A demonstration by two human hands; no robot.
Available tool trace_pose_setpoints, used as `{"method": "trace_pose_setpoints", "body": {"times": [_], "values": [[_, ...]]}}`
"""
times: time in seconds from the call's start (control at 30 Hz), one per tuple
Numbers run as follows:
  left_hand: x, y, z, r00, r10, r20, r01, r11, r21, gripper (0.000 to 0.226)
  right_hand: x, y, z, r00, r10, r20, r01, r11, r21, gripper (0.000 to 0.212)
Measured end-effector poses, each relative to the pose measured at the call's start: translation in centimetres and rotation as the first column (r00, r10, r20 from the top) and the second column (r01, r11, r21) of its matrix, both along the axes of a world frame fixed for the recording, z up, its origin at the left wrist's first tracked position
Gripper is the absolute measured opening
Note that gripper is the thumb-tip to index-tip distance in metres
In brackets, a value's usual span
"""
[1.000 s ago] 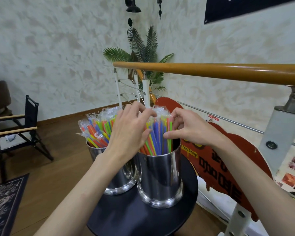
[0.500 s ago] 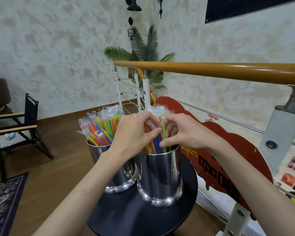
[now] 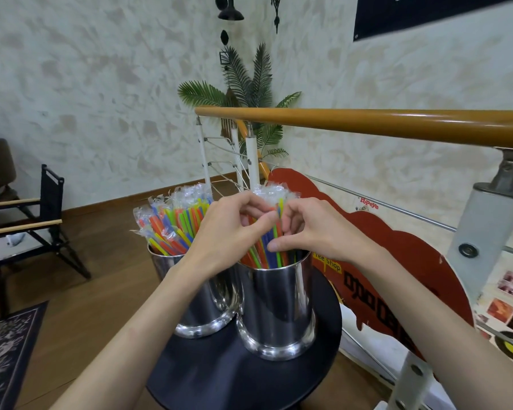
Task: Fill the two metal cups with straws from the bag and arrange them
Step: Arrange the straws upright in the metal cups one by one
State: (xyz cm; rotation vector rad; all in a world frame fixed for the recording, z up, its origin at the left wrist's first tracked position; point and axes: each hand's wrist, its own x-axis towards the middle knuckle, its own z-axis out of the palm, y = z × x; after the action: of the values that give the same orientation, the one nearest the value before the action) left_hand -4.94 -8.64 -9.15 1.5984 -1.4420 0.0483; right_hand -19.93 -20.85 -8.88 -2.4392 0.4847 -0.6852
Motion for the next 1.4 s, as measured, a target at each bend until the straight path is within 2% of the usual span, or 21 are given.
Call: {"method": "trace_pose_setpoints", "body": {"times": [0.13,0.27,0.33,0.47,0.6,0.73,0.83,0.93,1.1,1.27,1.4], "values": [[-0.2,0.1,0.0,0.998,0.050,0.045,-0.048,0.998,-0.027,0.020,0.2,0.5,-0.2,1.000,-0.013,-0.023,0.013,0.999,-0.036,0.044],[-0.2,0.3,-0.2,0.958,0.198,0.206,-0.185,0.980,-0.080,0.024,-0.4,-0.3,0.2,0.997,0.064,-0.043,-0.061,0.996,0.068,0.036],[-0.3,0.5,0.0,0.910,0.274,0.312,-0.247,0.961,-0.123,0.026,-0.5,-0.8,0.3,0.998,0.051,-0.047,-0.048,0.997,0.068,0.029],[-0.5,0.5,0.0,0.799,0.364,0.479,-0.332,0.931,-0.154,0.030,-0.4,-0.9,0.2,0.996,-0.062,-0.060,0.060,0.997,-0.043,0.019],[-0.4,0.3,-0.1,0.622,0.479,0.619,-0.418,0.872,-0.255,0.040,-0.2,-0.4,0.1,0.989,-0.135,-0.066,0.127,0.986,-0.111,0.020],[-0.1,0.4,-0.1,0.562,0.432,0.705,-0.355,0.896,-0.266,0.036,0.1,0.1,0.0,0.979,-0.185,-0.087,0.173,0.976,-0.130,0.026],[0.2,0.3,-0.3,0.555,0.341,0.758,-0.294,0.934,-0.205,0.023,0.2,0.3,0.0,0.975,-0.182,-0.126,0.161,0.974,-0.160,0.020],[0.4,0.1,-0.8,0.577,0.338,0.743,-0.309,0.933,-0.184,0.009,0.2,0.3,-0.1,0.974,-0.185,-0.128,0.165,0.974,-0.157,0.014],[0.1,-0.3,-1.5,0.585,0.414,0.697,-0.398,0.896,-0.198,0.038,-0.1,0.3,0.3,0.975,-0.198,-0.101,0.189,0.977,-0.095,0.008],[-0.1,-0.8,-1.7,0.602,0.471,0.644,-0.458,0.865,-0.205,0.039,-1.0,-0.2,1.3,0.976,-0.219,-0.012,0.219,0.975,0.046,0.007],[-0.5,-1.0,-1.5,0.631,0.467,0.620,-0.463,0.868,-0.182,0.036,-0.9,-0.2,1.1,0.975,-0.222,-0.017,0.222,0.973,0.061,0.012]]}}
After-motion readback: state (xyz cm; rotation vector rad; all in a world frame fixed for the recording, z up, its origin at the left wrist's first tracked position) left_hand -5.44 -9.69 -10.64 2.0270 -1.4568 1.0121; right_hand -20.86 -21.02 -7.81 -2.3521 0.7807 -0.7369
